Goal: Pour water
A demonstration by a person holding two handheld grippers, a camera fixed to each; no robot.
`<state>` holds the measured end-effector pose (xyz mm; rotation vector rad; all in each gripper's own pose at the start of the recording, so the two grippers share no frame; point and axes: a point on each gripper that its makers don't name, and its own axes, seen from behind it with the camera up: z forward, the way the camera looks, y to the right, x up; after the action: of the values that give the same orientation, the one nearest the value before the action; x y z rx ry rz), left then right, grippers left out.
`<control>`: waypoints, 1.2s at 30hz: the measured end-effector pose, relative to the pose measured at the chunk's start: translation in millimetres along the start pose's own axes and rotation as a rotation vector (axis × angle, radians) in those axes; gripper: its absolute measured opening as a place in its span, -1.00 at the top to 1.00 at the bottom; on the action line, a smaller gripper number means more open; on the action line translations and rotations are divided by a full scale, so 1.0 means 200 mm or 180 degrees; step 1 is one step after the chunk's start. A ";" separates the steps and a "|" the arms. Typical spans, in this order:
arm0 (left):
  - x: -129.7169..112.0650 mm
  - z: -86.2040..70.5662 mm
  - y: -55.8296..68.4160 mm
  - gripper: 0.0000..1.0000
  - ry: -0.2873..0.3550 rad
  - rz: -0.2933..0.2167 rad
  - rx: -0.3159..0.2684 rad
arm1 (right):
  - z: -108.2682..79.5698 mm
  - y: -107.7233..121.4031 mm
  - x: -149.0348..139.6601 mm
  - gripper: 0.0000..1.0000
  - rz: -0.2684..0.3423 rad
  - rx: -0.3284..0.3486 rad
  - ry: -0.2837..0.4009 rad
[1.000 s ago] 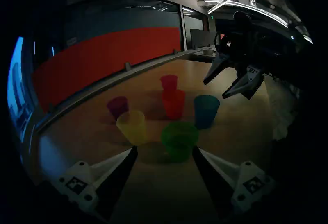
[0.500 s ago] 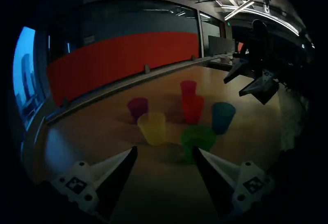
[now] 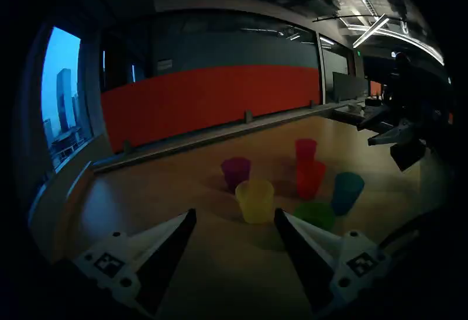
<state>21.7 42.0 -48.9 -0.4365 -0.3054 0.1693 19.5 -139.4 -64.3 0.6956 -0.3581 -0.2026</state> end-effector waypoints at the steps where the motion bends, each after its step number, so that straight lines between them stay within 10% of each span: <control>1: 0.00 0.00 -0.01 -0.98 0.0016 -0.0027 0.0033 | -0.01 0.02 0.01 -1.00 0.0014 -0.0065 0.0020; 36: 0.22 -0.07 -0.18 -0.98 0.0571 -0.0382 0.0753 | -0.36 0.66 0.25 -0.99 0.0576 -0.1773 0.0927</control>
<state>72.0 14.6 -34.6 -0.1962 -0.1323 0.0472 101.2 -11.6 -16.6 0.1352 -0.0731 -0.0219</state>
